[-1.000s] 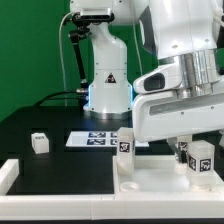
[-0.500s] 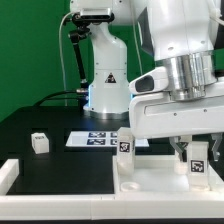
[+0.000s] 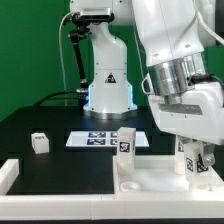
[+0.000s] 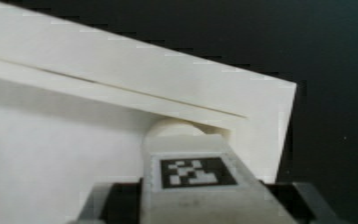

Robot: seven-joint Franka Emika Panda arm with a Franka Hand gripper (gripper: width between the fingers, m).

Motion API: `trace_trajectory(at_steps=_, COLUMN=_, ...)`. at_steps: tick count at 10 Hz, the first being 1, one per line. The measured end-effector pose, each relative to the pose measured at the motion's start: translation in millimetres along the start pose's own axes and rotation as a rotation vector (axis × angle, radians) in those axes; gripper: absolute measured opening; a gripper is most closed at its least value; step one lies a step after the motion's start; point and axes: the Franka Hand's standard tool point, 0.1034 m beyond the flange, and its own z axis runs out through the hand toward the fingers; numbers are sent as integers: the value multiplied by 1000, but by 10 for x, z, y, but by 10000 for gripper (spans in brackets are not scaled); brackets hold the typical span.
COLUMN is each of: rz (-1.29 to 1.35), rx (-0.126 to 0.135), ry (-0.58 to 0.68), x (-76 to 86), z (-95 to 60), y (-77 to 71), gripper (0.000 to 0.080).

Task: Assemble square table

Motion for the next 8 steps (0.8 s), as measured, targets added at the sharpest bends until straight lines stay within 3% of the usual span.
trace_trajectory(at_steps=3, rz=-110, rx=-8, ry=4, x=-22, z=9, y=11, gripper=318)
trace_trajectory(at_steps=4, rz=-348, rx=-27, ry=12, x=-45, z=8, y=12, gripper=532)
trace_trajectory(at_steps=5, rz=-512, rx=-38, ry=17, x=-75, z=12, y=13, gripper=532)
trace_trajectory(at_steps=6, rz=-558, rx=-39, ry=17, x=-62, z=12, y=14, gripper=613)
trace_trajectory(at_steps=8, rz=-713, rx=-43, ry=18, x=-54, z=10, y=14, gripper=640)
